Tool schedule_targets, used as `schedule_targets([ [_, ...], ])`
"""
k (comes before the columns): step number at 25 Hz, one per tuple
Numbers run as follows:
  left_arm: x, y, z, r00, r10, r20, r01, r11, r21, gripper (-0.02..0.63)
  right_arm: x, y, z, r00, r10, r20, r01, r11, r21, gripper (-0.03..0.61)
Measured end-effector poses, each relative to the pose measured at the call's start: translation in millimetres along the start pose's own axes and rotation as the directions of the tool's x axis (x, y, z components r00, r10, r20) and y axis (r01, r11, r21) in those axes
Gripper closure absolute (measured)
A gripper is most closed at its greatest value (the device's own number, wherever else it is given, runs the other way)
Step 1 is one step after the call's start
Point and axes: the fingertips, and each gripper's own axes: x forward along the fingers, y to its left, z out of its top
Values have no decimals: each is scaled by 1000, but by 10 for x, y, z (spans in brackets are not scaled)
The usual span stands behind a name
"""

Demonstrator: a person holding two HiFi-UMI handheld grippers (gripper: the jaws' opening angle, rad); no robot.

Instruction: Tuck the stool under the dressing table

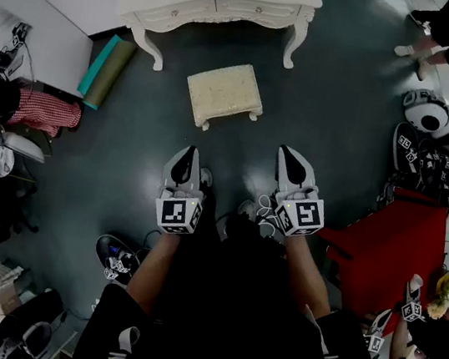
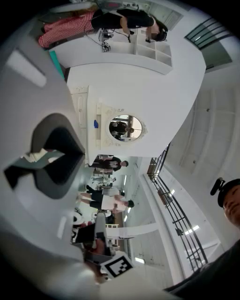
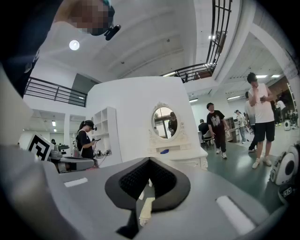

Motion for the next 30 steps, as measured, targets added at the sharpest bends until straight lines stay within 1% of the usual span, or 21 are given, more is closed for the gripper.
schedule_targets([
  [5,133,-8,-30,1000,7,-1,-8,1000,-4,606,120,-93,-43,1000,17,-1,-17,1000,1,581],
  [10,276,0,-146,1000,28,-4,-28,1000,-10,606,242,-190,-126,1000,25,-7,-25,1000,-4,580],
  [20,419,-47,-462,996,82,-25,-83,996,-17,606,428,-322,-537,998,56,-42,-56,998,1,580],
  [26,554,72,-670,990,135,-37,-136,990,-33,606,626,-429,-784,996,66,-60,-65,998,20,580],
  [30,738,274,-780,989,142,-44,-144,989,-46,606,909,-417,-930,996,66,-62,-65,998,21,580],
])
